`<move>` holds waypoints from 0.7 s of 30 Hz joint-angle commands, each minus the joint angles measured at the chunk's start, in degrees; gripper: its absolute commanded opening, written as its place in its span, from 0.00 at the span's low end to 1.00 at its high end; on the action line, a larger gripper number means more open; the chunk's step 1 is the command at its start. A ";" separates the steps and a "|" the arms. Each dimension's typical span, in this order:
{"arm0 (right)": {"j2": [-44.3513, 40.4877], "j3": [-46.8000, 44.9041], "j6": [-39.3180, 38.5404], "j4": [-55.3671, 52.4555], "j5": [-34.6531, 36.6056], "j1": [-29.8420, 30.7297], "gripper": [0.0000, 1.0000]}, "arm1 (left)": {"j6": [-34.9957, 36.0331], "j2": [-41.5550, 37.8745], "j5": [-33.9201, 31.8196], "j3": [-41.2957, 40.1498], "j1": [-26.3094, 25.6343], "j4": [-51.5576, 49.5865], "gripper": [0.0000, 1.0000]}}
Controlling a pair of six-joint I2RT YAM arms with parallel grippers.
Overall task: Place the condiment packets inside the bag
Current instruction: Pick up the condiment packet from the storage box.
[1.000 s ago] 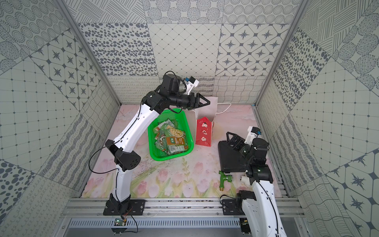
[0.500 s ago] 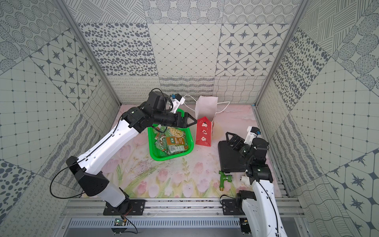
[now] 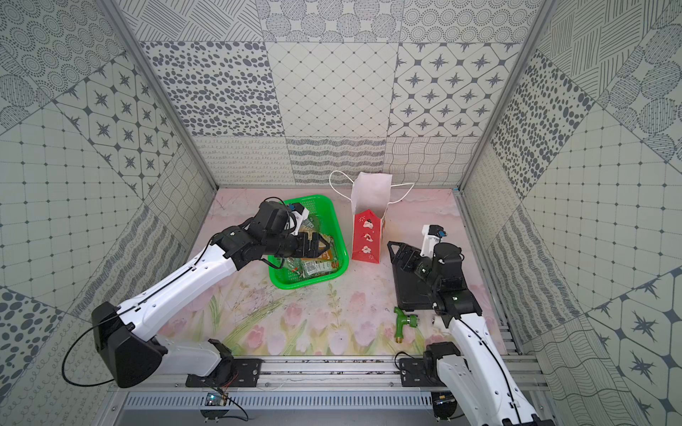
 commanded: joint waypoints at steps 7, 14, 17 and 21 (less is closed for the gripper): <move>-0.33 -1.77 -1.99 3.41 5.05 0.18 0.97 | -15.95 1.97 5.77 -13.25 5.24 16.77 0.99; 0.17 -1.80 -1.81 3.48 4.71 0.23 0.97 | -24.40 6.47 8.97 -17.52 5.77 27.82 0.99; 0.11 -1.85 -1.73 3.42 4.75 0.19 0.97 | -26.54 8.13 9.22 -18.25 6.33 30.44 0.99; 0.09 -1.77 -1.69 3.41 4.31 0.20 0.97 | -29.54 9.65 9.45 -20.54 7.57 34.35 1.00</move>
